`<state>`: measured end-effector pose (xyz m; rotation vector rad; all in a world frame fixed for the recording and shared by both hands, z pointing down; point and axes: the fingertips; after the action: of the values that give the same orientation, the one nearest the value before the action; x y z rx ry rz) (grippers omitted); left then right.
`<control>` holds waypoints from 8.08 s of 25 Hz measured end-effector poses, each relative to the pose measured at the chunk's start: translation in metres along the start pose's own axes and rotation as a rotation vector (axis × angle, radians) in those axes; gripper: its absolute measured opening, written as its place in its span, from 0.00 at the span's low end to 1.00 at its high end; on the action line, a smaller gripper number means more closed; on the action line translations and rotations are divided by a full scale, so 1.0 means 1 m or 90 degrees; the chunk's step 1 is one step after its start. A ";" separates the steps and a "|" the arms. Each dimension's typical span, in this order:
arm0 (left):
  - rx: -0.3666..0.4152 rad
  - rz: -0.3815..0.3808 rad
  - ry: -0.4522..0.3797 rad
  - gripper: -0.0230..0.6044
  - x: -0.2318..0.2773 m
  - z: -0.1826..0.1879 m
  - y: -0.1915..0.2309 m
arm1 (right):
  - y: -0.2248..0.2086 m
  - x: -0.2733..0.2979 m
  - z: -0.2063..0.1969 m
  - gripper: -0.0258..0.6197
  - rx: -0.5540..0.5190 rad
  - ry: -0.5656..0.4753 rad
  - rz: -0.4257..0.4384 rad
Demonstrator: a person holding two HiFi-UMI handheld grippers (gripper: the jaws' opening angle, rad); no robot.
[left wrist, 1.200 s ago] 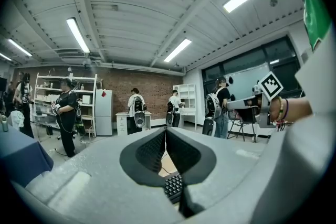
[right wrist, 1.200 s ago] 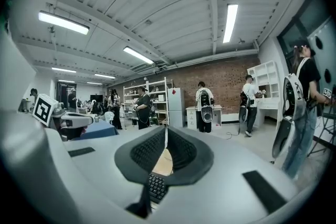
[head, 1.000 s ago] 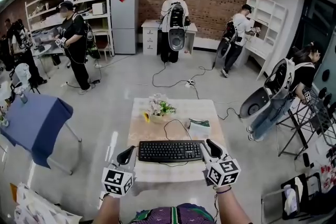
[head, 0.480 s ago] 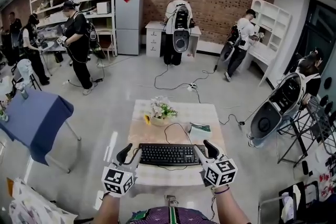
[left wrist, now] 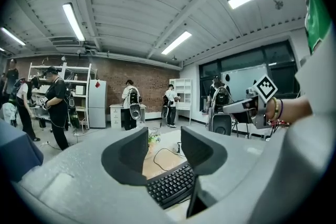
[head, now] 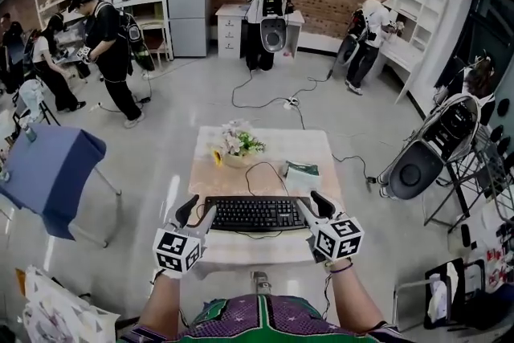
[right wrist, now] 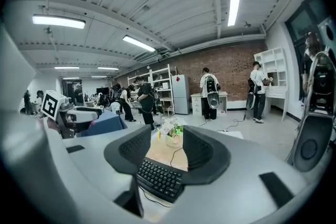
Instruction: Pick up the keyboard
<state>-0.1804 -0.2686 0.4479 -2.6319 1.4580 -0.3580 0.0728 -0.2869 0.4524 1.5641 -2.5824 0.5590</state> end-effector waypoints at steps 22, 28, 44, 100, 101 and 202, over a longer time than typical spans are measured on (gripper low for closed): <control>-0.020 -0.093 0.081 0.35 0.091 -0.064 -0.051 | -0.138 0.031 -0.141 0.31 0.169 0.203 -0.070; -0.011 -0.119 0.109 0.35 0.110 -0.075 -0.061 | -0.172 0.031 -0.193 0.31 0.274 0.233 -0.096; 0.020 -0.153 0.157 0.35 0.143 -0.092 -0.083 | -0.215 0.050 -0.283 0.31 0.479 0.289 -0.122; 0.190 -0.283 0.277 0.36 0.148 -0.196 -0.133 | -0.194 0.044 -0.243 0.22 0.585 0.286 -0.082; 0.192 -0.284 0.282 0.36 0.149 -0.199 -0.132 | -0.194 0.044 -0.242 0.22 0.586 0.286 -0.083; 0.275 -0.085 0.211 0.17 0.068 -0.126 -0.093 | -0.064 0.004 -0.140 0.11 0.176 0.149 0.057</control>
<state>-0.1016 -0.2748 0.5990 -2.3925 1.1158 -1.0375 0.1087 -0.2692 0.6014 1.3547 -2.4885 1.0781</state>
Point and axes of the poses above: the fingertips, and each gripper's own axes: x forward along the fingers, y to its left, z out of its top, and after that the axes turned 11 degrees about x, right-handed
